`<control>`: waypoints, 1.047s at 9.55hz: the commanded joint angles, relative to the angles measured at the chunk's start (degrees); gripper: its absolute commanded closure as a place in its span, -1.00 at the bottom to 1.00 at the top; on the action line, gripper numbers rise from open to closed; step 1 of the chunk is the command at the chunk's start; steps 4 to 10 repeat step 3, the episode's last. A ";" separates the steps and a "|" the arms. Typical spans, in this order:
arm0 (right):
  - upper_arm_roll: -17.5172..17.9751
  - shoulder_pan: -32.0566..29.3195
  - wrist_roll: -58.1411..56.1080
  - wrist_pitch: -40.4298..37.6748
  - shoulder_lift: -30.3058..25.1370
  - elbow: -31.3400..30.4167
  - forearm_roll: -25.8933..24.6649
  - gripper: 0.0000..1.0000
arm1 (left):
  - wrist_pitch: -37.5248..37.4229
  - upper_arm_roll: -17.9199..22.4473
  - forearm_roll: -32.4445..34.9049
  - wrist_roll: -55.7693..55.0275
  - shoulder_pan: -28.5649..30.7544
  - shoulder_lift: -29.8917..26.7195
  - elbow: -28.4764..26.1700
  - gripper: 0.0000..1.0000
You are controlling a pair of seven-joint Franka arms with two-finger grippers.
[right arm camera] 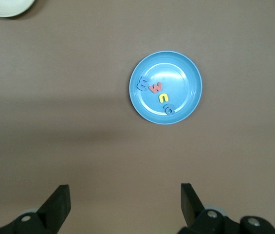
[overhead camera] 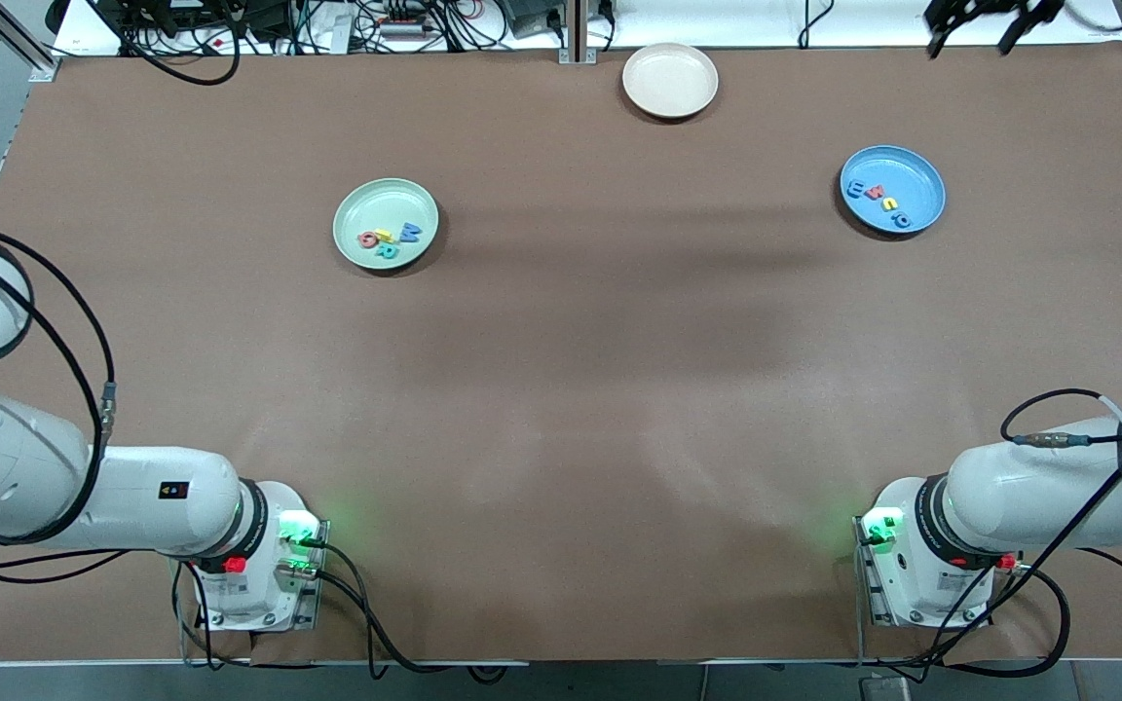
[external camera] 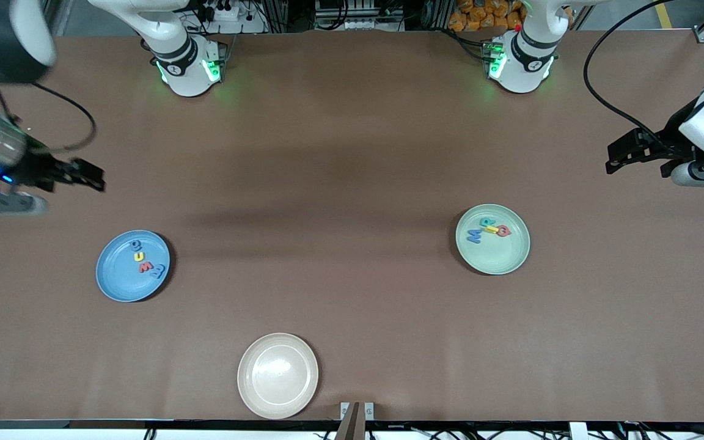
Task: Sort upper and lower case letters into plates
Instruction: 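Release the pink w onto the blue plate with the right gripper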
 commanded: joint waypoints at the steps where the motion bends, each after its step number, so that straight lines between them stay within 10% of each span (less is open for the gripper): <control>1: -0.40 0.48 -1.73 -3.77 1.32 5.22 2.18 -1.00 | -0.62 -0.21 0.57 -0.66 0.28 0.63 1.41 -1.00; 10: -0.48 0.48 -1.81 -3.86 0.35 5.31 2.54 -1.00 | -0.62 -0.21 0.57 -0.66 0.36 0.63 1.41 -1.00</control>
